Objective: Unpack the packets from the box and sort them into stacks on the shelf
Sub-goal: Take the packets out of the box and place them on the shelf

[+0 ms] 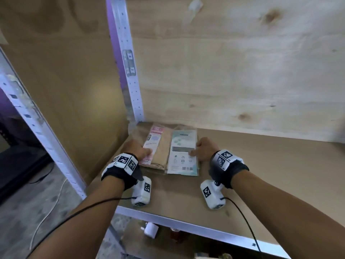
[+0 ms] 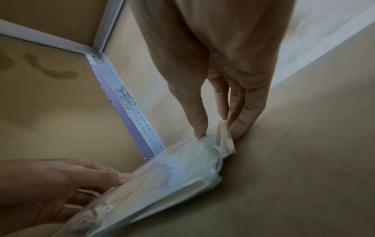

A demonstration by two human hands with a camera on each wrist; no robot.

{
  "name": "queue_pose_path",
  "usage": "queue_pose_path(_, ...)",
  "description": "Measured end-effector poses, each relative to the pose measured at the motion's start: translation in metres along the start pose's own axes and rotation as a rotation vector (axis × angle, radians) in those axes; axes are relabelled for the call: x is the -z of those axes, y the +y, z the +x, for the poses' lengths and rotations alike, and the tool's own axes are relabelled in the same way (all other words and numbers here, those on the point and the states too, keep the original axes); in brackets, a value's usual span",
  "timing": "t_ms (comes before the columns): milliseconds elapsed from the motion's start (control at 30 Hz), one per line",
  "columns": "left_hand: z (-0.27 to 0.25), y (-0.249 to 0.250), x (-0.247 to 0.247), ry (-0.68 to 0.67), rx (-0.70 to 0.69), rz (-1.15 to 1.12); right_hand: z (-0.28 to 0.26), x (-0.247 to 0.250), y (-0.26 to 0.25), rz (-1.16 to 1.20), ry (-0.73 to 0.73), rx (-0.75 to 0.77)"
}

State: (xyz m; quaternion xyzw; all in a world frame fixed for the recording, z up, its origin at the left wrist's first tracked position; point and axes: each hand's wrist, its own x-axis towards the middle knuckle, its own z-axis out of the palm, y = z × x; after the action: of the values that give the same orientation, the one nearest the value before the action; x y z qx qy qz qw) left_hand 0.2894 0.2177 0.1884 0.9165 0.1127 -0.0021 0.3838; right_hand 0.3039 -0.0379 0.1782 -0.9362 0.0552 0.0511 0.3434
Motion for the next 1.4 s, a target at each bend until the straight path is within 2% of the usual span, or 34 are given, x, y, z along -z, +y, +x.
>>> queue_pose_path(167, 0.015, -0.001, 0.002, 0.031, -0.017, 0.057, 0.023, 0.003, -0.009, -0.089, -0.031, 0.044)
queue_pose_path(300, 0.003, 0.006, 0.006, 0.07, -0.06, 0.162, 0.007, 0.01, -0.006, -0.191, -0.065, 0.091)
queue_pose_path(467, -0.047, 0.021, 0.008, 0.182, -0.19, 0.128, -0.051, 0.034, 0.012, -0.113, -0.033, 0.143)
queue_pose_path(600, -0.111, 0.04, 0.0, 0.152, -0.267, -0.046, -0.117, 0.055, 0.03, 0.077, -0.15, 0.146)
queue_pose_path(700, -0.167, 0.049, -0.019, 0.176, -0.372, -0.121, -0.174, 0.068, 0.051, 0.15, -0.158, 0.155)
queue_pose_path(900, -0.267, 0.035, -0.084, -0.02, -0.386, -0.272, -0.285, 0.069, 0.116, 0.083, -0.134, 0.178)
queue_pose_path(1067, -0.319, 0.009, -0.141, -0.22, -0.363, -0.173, -0.345, 0.046, 0.173, -0.04, -0.182, 0.144)
queue_pose_path(1233, -0.337, -0.023, -0.194, -0.455, -0.317, 0.116, -0.365, 0.008, 0.221, -0.16, -0.309, 0.072)
queue_pose_path(1400, -0.335, -0.057, -0.242, -0.625, -0.178, 0.3, -0.346, -0.041, 0.266, -0.159, -0.499, -0.102)
